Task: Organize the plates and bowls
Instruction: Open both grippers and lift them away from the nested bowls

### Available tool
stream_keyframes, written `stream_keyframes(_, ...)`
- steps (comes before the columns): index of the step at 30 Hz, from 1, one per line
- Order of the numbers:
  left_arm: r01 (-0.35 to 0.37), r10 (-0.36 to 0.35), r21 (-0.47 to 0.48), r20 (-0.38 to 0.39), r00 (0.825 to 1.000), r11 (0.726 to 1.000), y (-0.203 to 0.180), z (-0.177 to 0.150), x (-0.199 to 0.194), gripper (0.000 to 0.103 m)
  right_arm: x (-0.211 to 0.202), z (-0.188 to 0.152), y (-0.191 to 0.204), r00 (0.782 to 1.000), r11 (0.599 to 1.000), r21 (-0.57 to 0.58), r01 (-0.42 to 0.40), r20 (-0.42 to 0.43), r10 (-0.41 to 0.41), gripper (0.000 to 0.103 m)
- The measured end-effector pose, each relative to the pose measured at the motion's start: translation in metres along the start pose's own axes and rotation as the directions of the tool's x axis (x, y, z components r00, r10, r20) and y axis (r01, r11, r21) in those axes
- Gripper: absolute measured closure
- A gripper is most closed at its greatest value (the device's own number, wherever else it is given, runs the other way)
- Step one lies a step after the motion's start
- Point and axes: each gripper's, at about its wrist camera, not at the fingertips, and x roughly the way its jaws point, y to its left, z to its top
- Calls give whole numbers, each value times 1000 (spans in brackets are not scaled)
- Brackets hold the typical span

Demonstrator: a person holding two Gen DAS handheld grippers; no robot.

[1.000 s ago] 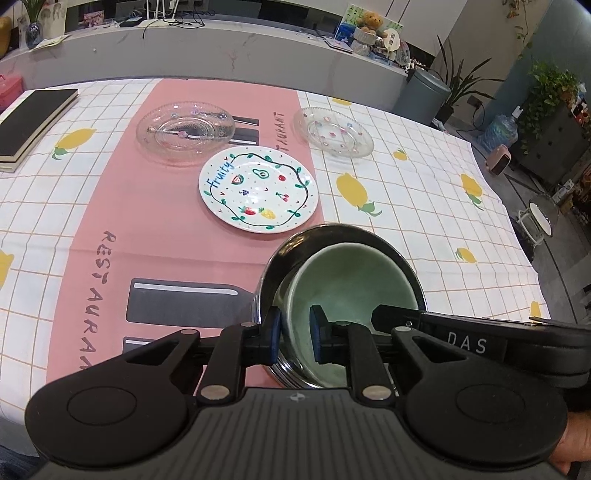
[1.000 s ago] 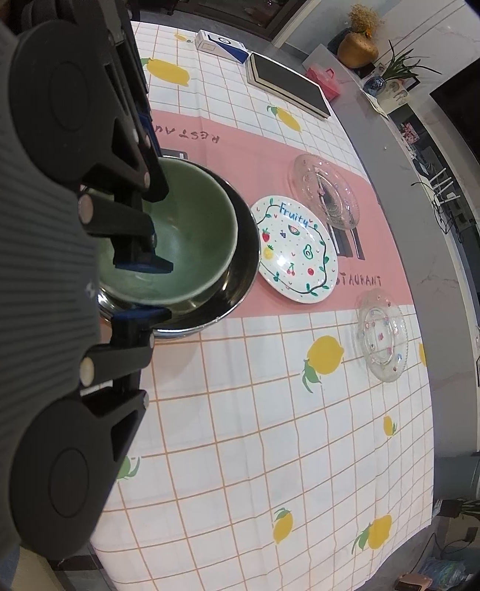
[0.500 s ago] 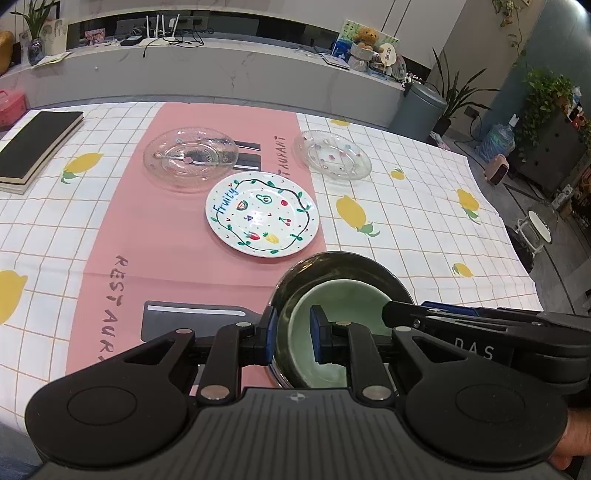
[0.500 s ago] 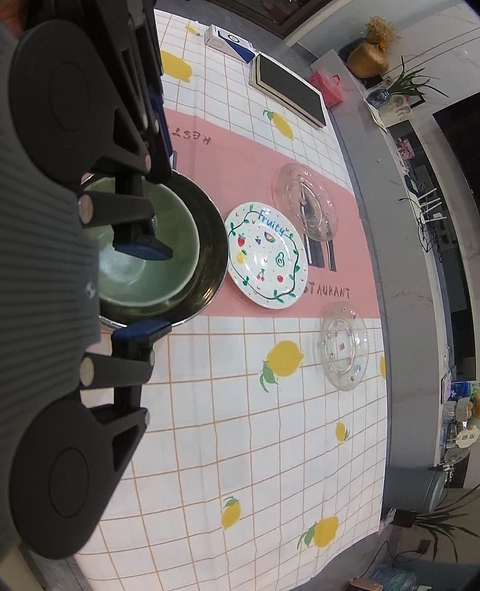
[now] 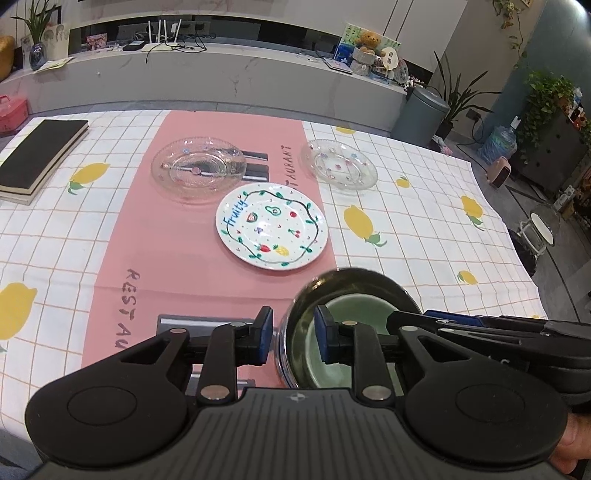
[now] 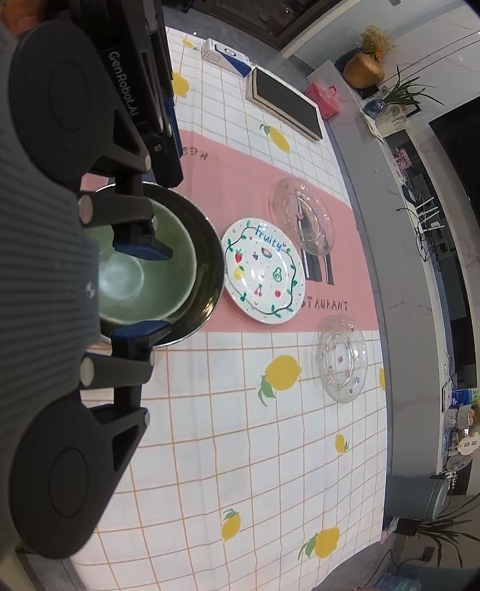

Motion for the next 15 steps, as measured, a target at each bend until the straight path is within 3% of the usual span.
stream_keyframes(15,-13,12,47,22,1000,999,9,29,15,70,13,40,-24,998,995,82,-63,33,60,62)
